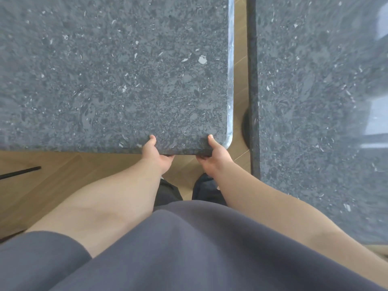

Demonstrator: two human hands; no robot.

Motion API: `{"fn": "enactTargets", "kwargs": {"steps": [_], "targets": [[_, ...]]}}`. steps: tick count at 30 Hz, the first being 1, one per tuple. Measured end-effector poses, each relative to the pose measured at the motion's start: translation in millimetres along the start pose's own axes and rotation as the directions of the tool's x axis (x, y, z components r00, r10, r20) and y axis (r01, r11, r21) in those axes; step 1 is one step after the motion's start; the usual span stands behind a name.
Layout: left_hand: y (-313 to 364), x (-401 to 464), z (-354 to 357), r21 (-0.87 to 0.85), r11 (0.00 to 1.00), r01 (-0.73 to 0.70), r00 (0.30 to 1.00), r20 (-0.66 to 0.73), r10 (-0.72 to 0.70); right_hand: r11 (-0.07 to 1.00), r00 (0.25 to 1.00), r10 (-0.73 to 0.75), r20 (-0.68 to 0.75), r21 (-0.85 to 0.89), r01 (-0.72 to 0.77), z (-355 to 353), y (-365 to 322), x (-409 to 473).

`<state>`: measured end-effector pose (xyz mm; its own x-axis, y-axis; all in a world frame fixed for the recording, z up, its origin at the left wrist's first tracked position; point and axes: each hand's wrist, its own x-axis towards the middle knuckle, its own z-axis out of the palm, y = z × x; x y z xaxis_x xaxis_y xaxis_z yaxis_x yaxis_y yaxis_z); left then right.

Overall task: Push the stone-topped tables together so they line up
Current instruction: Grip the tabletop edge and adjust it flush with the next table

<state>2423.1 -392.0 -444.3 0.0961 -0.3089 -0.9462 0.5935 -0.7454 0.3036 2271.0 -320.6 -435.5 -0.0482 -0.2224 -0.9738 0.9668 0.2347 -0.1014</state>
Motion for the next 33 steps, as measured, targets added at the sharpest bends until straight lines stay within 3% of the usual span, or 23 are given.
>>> {"fn": "enactTargets", "kwargs": {"steps": [5, 11, 14, 17, 19, 22, 26, 33], "targets": [[9, 1, -12, -0.017, 0.997, 0.081, 0.993, 0.087, -0.079, 0.997, 0.999, -0.054, 0.003, -0.054, 0.054, -2, 5, 7], [33, 3, -26, 0.112, 0.955, 0.273, 0.946, 0.151, -0.288, 0.986, 0.991, -0.124, -0.05, -0.116, 0.118, -2, 18, 12], [53, 10, -38, 0.335, 0.855, 0.397, 0.88, 0.127, -0.458, 0.987, 0.988, -0.119, -0.097, 0.095, 0.128, 9, 31, 15], [73, 15, -53, 0.499, 0.77, 0.398, 0.852, 0.111, -0.512, 0.955, 0.988, -0.069, -0.14, 0.277, 0.106, 40, 55, 13], [85, 19, -62, 0.451, 0.8, 0.395, 0.859, 0.126, -0.496, 0.954, 0.986, -0.056, -0.155, 0.282, 0.099, 58, 74, 14], [96, 26, -68, 0.243, 0.896, 0.372, 0.896, 0.157, -0.415, 0.932, 0.987, -0.041, -0.157, 0.35, 0.094, 72, 87, 17], [92, 31, -66, -0.043, 0.98, 0.192, 0.977, 0.098, -0.187, 0.912, 0.989, -0.035, -0.143, 0.4, 0.09, 73, 84, 16], [87, 22, -48, -0.073, 0.995, 0.068, 0.998, -0.006, -0.069, 0.945, 0.996, 0.048, -0.078, 0.326, -0.02, 67, 66, -2]]}}
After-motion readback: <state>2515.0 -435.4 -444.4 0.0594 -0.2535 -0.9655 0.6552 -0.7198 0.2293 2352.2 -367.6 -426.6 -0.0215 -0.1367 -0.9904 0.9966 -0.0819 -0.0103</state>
